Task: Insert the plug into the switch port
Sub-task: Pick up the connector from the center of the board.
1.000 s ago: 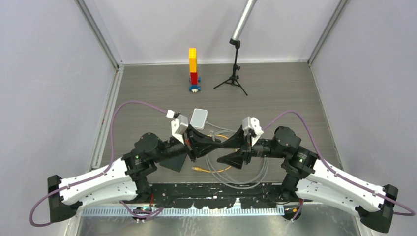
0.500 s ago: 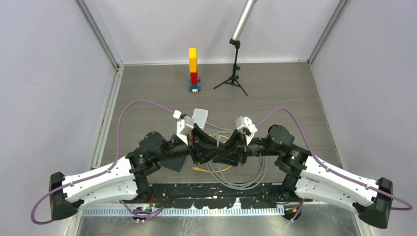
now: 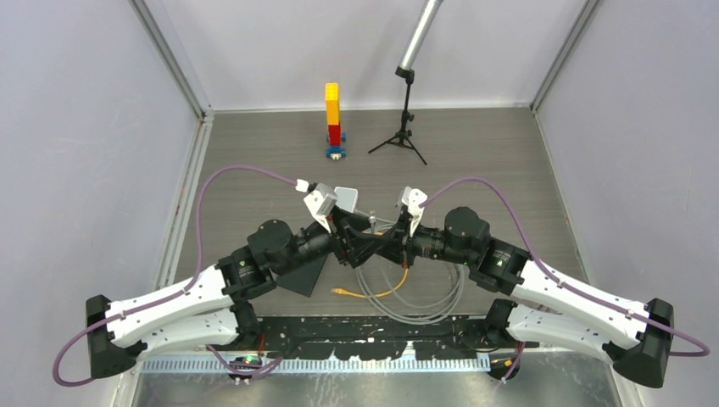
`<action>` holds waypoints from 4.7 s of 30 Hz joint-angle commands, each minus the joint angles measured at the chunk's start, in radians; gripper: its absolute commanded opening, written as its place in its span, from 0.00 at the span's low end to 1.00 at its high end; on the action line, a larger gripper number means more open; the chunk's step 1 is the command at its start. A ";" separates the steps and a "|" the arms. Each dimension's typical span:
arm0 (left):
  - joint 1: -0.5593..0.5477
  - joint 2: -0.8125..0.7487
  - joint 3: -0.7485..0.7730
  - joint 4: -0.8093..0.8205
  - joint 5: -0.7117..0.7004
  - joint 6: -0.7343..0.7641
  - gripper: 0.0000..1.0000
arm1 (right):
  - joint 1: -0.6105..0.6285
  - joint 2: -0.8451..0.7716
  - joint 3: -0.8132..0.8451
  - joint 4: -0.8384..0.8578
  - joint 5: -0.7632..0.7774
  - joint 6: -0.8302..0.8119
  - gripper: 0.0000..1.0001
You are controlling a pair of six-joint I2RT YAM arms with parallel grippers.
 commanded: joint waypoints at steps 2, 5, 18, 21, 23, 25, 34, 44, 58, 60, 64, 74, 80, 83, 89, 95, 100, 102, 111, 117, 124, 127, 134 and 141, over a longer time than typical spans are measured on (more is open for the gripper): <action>-0.002 -0.036 0.033 -0.037 -0.088 0.040 0.59 | -0.001 -0.047 0.020 0.012 0.062 -0.036 0.01; -0.003 -0.048 0.032 -0.074 -0.133 0.043 0.59 | -0.001 -0.086 -0.006 0.027 0.072 -0.036 0.00; -0.002 -0.043 0.022 -0.075 -0.169 0.011 0.52 | -0.001 -0.083 -0.005 0.037 0.062 -0.050 0.00; -0.003 -0.037 0.018 -0.050 -0.137 0.002 0.49 | -0.002 -0.079 -0.007 0.037 0.075 -0.051 0.01; -0.002 -0.038 0.011 -0.025 -0.106 -0.004 0.49 | -0.001 -0.077 -0.007 0.028 0.098 -0.052 0.01; -0.003 -0.041 -0.002 0.009 -0.085 -0.011 0.49 | -0.001 -0.076 -0.003 0.018 0.109 -0.054 0.00; -0.002 0.049 0.014 0.043 -0.058 -0.035 0.47 | -0.001 -0.082 -0.006 0.036 0.075 -0.051 0.00; -0.003 0.074 0.012 0.105 -0.061 -0.037 0.00 | -0.001 -0.101 -0.025 0.033 0.023 -0.050 0.01; -0.002 0.026 -0.036 0.351 0.444 0.019 0.00 | -0.002 -0.266 -0.081 0.045 -0.257 -0.044 0.51; -0.002 0.027 -0.036 0.379 0.468 0.008 0.00 | -0.001 -0.276 -0.093 0.071 -0.274 -0.031 0.47; -0.002 0.034 -0.035 0.414 0.498 -0.004 0.00 | -0.001 -0.277 -0.109 0.113 -0.300 -0.007 0.42; -0.002 0.032 -0.048 0.408 0.421 -0.017 0.15 | -0.001 -0.232 -0.098 0.134 -0.274 -0.006 0.01; -0.003 -0.017 -0.036 0.180 0.143 0.045 0.62 | -0.002 -0.231 -0.074 0.017 -0.031 -0.051 0.01; -0.002 -0.010 -0.013 0.090 0.031 0.065 0.62 | -0.001 -0.201 -0.045 -0.044 0.036 -0.067 0.01; -0.002 0.040 0.036 0.005 -0.054 0.074 0.57 | -0.001 -0.137 -0.007 -0.085 0.119 -0.080 0.00; -0.011 0.095 0.067 -0.033 -0.139 0.061 0.50 | -0.001 -0.103 0.004 -0.077 0.135 -0.085 0.01; -0.021 0.127 0.079 -0.037 -0.191 0.054 0.44 | -0.001 -0.100 0.002 -0.072 0.138 -0.086 0.00; -0.025 0.132 0.082 -0.033 -0.211 0.047 0.43 | -0.001 -0.096 0.003 -0.073 0.149 -0.086 0.00; -0.045 0.180 0.090 -0.014 -0.431 0.001 0.40 | -0.001 -0.013 0.007 -0.031 0.337 -0.075 0.00; -0.045 0.228 0.104 0.023 -0.468 0.003 0.32 | -0.001 0.027 0.025 0.035 0.384 -0.070 0.00; -0.046 0.249 0.105 0.068 -0.455 0.003 0.29 | -0.001 0.035 0.028 0.035 0.364 -0.065 0.01; -0.045 0.253 0.110 0.080 -0.457 0.004 0.30 | -0.002 0.039 0.024 0.034 0.344 -0.059 0.00; -0.045 0.247 0.113 0.089 -0.467 0.011 0.30 | -0.001 0.043 0.015 0.035 0.322 -0.042 0.01; -0.045 0.229 0.101 0.089 -0.478 0.008 0.28 | -0.002 0.041 -0.004 0.038 0.319 -0.032 0.00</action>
